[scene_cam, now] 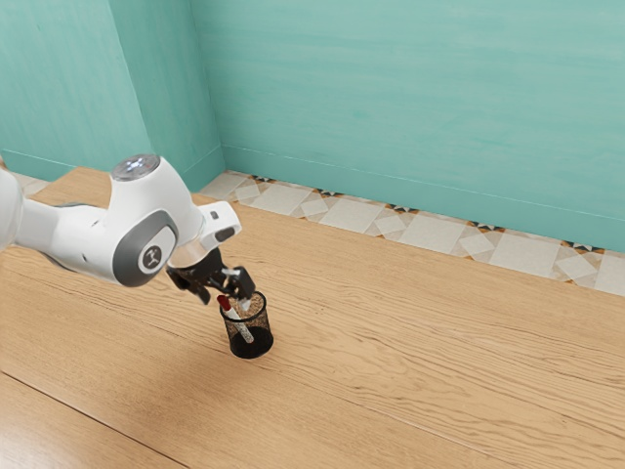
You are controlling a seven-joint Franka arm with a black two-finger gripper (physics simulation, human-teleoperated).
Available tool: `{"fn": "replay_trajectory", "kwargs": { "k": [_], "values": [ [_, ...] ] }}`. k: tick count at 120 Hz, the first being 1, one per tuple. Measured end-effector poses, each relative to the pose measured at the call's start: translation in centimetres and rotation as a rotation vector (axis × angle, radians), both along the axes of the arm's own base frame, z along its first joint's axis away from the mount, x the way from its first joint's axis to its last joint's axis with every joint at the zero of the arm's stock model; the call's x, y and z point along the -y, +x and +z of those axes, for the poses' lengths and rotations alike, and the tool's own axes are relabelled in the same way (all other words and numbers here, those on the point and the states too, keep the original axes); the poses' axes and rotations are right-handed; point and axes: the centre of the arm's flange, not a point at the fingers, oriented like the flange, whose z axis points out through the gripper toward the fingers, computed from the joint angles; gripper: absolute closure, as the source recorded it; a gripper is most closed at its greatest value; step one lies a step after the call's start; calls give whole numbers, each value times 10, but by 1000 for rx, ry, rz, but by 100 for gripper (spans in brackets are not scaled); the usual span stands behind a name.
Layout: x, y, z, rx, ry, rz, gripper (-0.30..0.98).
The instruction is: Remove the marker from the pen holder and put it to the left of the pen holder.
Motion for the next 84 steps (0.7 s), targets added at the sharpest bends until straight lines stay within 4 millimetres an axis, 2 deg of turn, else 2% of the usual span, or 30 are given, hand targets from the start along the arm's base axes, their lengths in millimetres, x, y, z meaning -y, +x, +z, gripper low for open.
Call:
{"fn": "replay_trajectory", "kwargs": {
  "k": [42, 62, 72, 84],
  "values": [
    [2, -3, 1, -20, -2, -4, 58],
    [0, -3, 5, -25, -1, -1, 70],
    [0, 2, 19, -18, 1, 0, 73],
    [-2, 11, 51, -16, 6, -3, 75]
  ]
}}
